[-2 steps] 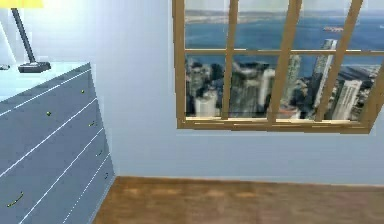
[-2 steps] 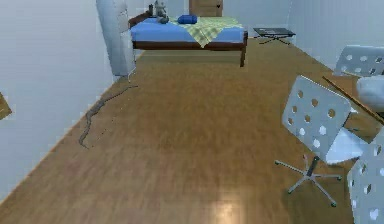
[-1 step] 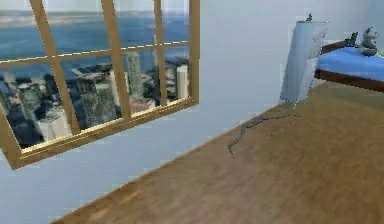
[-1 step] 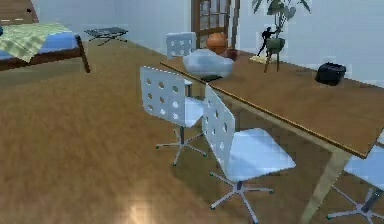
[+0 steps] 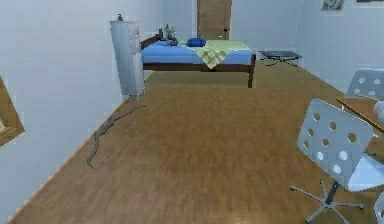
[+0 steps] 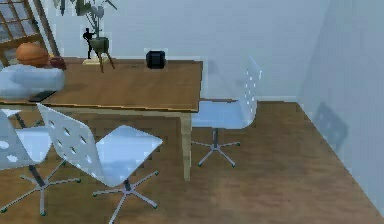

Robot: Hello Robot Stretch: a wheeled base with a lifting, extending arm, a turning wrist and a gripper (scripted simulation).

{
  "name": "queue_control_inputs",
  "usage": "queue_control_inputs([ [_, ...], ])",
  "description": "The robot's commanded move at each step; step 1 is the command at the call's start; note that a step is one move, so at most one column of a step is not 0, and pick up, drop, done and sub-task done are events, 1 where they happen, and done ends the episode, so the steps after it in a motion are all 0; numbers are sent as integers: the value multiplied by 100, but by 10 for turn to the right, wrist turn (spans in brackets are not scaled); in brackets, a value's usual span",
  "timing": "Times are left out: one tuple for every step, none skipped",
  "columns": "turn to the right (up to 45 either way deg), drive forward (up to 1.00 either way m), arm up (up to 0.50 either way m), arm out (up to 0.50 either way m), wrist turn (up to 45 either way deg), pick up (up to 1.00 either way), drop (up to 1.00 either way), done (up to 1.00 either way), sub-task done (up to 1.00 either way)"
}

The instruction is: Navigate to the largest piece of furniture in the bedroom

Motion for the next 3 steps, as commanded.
queue_control_inputs([
  [90, 0, 0, 0, 0, 0, 0, 0, 0],
  [0, 100, 0, 0, 0, 0, 0, 0, 0],
  [0, 70, 0, 0, 0, 0, 0, 0, 0],
])
